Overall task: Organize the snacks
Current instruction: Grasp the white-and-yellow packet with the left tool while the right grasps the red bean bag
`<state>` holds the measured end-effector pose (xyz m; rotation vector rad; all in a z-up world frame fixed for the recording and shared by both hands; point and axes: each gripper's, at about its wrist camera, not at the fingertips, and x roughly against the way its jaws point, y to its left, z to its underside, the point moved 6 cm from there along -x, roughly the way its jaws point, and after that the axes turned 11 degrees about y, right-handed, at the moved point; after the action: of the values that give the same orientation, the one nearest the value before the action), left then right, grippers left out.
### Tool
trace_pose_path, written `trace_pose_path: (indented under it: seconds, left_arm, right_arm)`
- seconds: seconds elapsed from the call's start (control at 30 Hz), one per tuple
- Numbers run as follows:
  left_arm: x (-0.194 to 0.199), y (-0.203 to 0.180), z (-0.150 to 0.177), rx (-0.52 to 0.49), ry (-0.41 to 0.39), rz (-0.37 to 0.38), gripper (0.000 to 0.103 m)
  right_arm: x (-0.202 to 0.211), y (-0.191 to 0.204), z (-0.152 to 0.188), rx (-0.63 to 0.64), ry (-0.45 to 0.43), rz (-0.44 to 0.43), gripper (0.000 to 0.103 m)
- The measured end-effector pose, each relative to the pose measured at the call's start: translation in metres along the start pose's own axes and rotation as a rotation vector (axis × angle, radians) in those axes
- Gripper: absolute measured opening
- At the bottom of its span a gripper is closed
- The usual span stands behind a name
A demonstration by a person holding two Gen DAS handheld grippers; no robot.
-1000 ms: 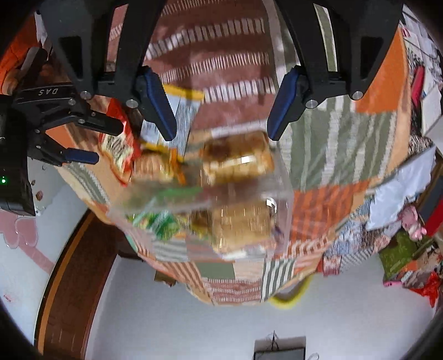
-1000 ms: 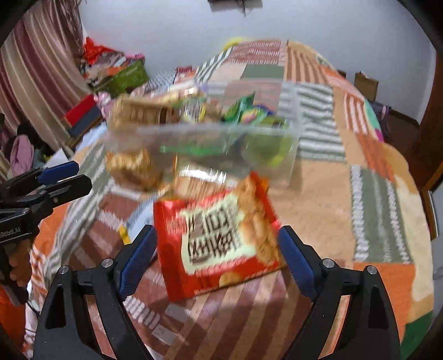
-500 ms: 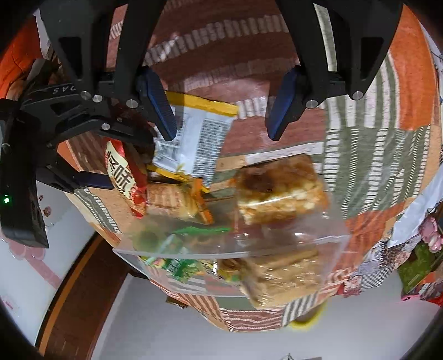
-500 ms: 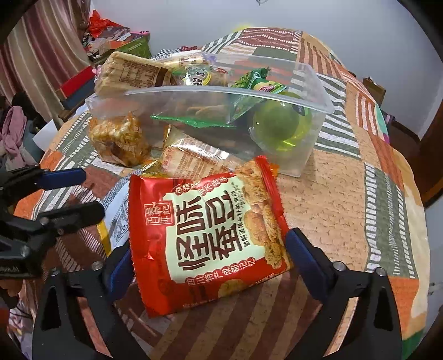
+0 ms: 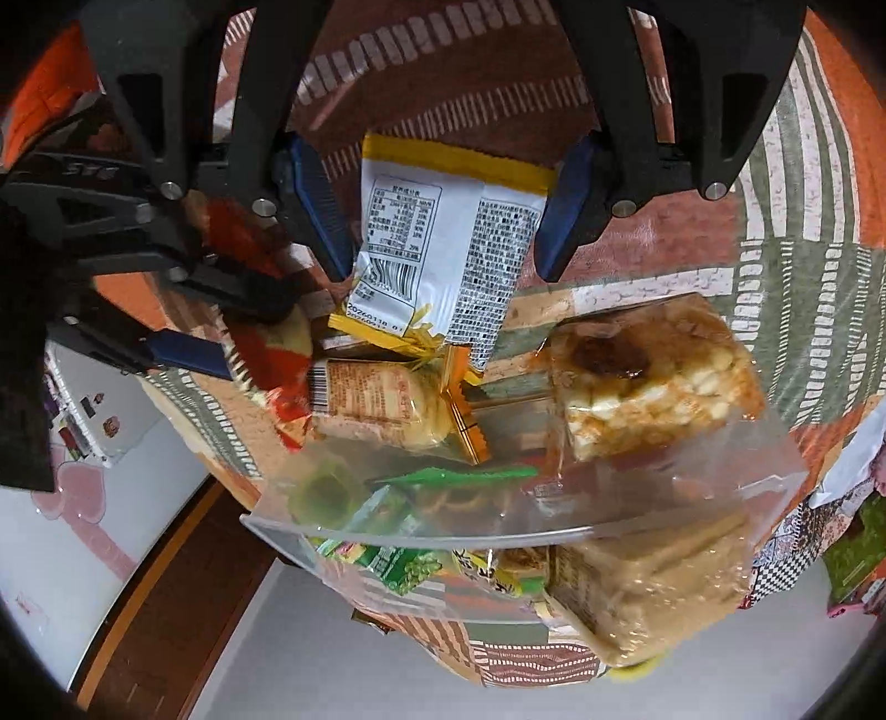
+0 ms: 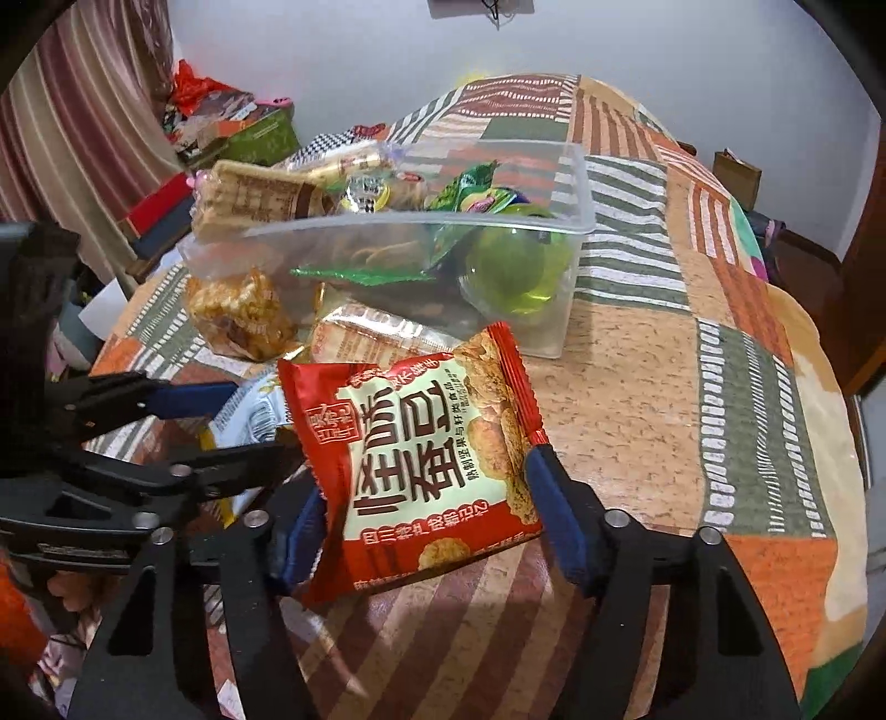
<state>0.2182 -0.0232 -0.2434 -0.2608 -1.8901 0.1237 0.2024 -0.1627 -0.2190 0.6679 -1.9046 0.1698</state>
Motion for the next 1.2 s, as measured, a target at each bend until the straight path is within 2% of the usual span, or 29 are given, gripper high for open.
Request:
trace_pose_path:
  seconds: [0.07,0.1,0.2,0.23,0.27,0.37,0.77,1.03,1.1,1.2]
  left_arm:
    - [-0.002,-0.004,-0.001,-0.012,-0.008,-0.019,0.067]
    - [-0.003,-0.005,-0.002,-0.018,-0.012,-0.025,0.06]
    - [-0.003,-0.008,-0.002,-0.021,-0.02,-0.022,0.053]
    - [-0.002,-0.009,-0.002,-0.018,-0.023,-0.019,0.052]
    - [0.0,-0.009,0.001,-0.016,-0.025,-0.016,0.051]
    - [0.008,-0.009,0.009,-0.008,-0.034,-0.013,0.05]
    - [0.074,-0.014,0.024,-0.014,-0.167,-0.023,0.048]
    - [0.108,-0.021,0.014,-0.02,-0.241,-0.014,0.048]
    - [0.114,-0.022,0.012,-0.023,-0.255,-0.016,0.048]
    - [0.119,-0.023,0.007,-0.021,-0.272,-0.016,0.048]
  right_arm:
    - [0.004,-0.001,-0.002,-0.008,-0.014,-0.009,0.053]
    - [0.006,-0.001,-0.003,-0.015,-0.022,-0.014,0.051]
    - [0.013,-0.003,-0.005,-0.035,-0.042,-0.035,0.043]
    - [0.015,-0.004,-0.006,-0.04,-0.048,-0.04,0.04]
    - [0.018,-0.003,-0.008,-0.044,-0.059,-0.058,0.032]
    - [0.025,-0.004,-0.012,-0.055,-0.079,-0.059,0.026]
    - [0.054,-0.009,-0.013,-0.098,-0.149,-0.075,0.016]
    - [0.078,-0.003,-0.014,-0.096,-0.201,-0.11,0.011]
    - [0.086,0.001,-0.017,-0.089,-0.225,-0.122,0.003]
    - [0.097,0.006,-0.022,-0.074,-0.253,-0.128,0.003]
